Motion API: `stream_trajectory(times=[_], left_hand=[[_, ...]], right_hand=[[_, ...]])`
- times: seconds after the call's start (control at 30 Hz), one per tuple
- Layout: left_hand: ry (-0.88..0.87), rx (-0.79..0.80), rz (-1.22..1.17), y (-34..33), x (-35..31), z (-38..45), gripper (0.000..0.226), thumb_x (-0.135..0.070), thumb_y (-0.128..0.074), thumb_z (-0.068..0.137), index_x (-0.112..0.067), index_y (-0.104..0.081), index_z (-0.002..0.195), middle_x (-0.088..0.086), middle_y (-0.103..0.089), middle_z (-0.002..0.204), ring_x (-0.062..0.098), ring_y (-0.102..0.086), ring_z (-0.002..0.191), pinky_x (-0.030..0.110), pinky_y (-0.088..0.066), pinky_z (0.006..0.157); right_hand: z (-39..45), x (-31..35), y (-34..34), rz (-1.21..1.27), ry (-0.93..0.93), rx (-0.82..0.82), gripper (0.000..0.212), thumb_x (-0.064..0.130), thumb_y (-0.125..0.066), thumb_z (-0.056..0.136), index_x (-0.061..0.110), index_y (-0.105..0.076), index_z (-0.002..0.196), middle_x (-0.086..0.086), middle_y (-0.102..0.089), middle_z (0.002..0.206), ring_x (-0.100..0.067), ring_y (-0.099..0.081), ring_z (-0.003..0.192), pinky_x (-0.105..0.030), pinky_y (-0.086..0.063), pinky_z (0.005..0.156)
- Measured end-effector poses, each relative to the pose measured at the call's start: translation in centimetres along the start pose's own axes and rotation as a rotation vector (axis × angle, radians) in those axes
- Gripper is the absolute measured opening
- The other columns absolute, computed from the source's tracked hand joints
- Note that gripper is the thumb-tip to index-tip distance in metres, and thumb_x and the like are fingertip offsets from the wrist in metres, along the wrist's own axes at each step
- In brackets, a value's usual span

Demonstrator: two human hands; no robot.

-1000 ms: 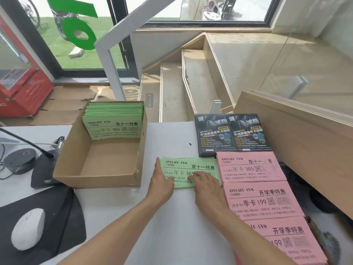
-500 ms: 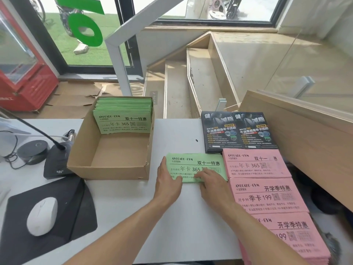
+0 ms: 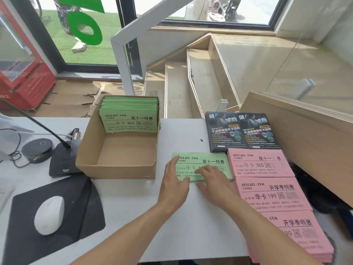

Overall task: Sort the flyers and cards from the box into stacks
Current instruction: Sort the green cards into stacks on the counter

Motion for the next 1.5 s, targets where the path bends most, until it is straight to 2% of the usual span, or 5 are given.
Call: stream_trajectory(times=[0.27,0.53,0.87,1.17,1.5], left_hand=[[-0.535,-0.287,-0.01,10.1,-3.6,2.0,0.046,0.003,-0.063,0.088,-0.015,-0.061,0.13,-0.007,-0.061,0.135,0.008,-0.055,0.129,0.019,-0.041,0.106],[-0.356,-0.23,0.532,21.6,3.0,10.4,0.06,-0.008,-0.067,0.087,-0.016,-0.05,0.143,0.002,-0.046,0.152,0.02,-0.036,0.145,0.036,-0.026,0.123],[-0.176,-0.151,1.02,22.3,4.9,14.2,0.073,-0.036,-0.049,0.096,-0.024,-0.018,0.16,0.001,-0.008,0.17,0.023,0.005,0.157,0.05,0.0,0.126],[-0.196,-0.178,1.01,22.3,5.4,14.6,0.083,-0.04,-0.051,0.095,-0.022,-0.007,0.163,0.003,-0.003,0.17,0.024,0.003,0.157,0.048,-0.004,0.127],[-0.176,-0.158,1.006,22.3,5.0,14.3,0.085,-0.043,-0.05,0.097,-0.022,0.001,0.162,-0.002,-0.003,0.17,0.02,-0.002,0.157,0.047,-0.004,0.127]], right_hand=[[4.9,8.1,3.6,0.193,0.092,-0.312,0.024,0.02,-0.07,0.09,0.023,-0.066,0.114,0.009,-0.061,0.112,-0.016,-0.054,0.108,-0.031,-0.045,0.092],[12.9,17.0,3.3,0.279,0.081,-0.167,0.038,0.015,-0.062,0.092,0.021,-0.063,0.13,0.004,-0.049,0.146,-0.015,-0.041,0.137,-0.033,-0.034,0.115],[22.3,17.7,2.8,-0.101,0.1,0.044,0.07,0.013,-0.047,0.099,0.027,-0.018,0.161,0.005,-0.003,0.17,-0.019,0.002,0.156,-0.033,0.001,0.126],[21.6,16.6,1.6,-0.079,0.196,-0.353,0.048,-0.002,-0.07,0.078,0.022,-0.073,0.119,0.003,-0.069,0.129,-0.027,-0.06,0.122,-0.039,-0.042,0.11],[21.1,17.0,2.1,0.049,0.128,-0.229,0.051,-0.002,-0.052,0.086,0.024,-0.056,0.13,0.004,-0.071,0.11,-0.025,-0.065,0.101,-0.039,-0.052,0.082]])
Point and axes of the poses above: each hand's wrist, its own z-axis towards the middle knuckle, its own y-axis out of the back of the hand, x = y × z, the point moved 3 cm from there along z, towards the middle knuckle
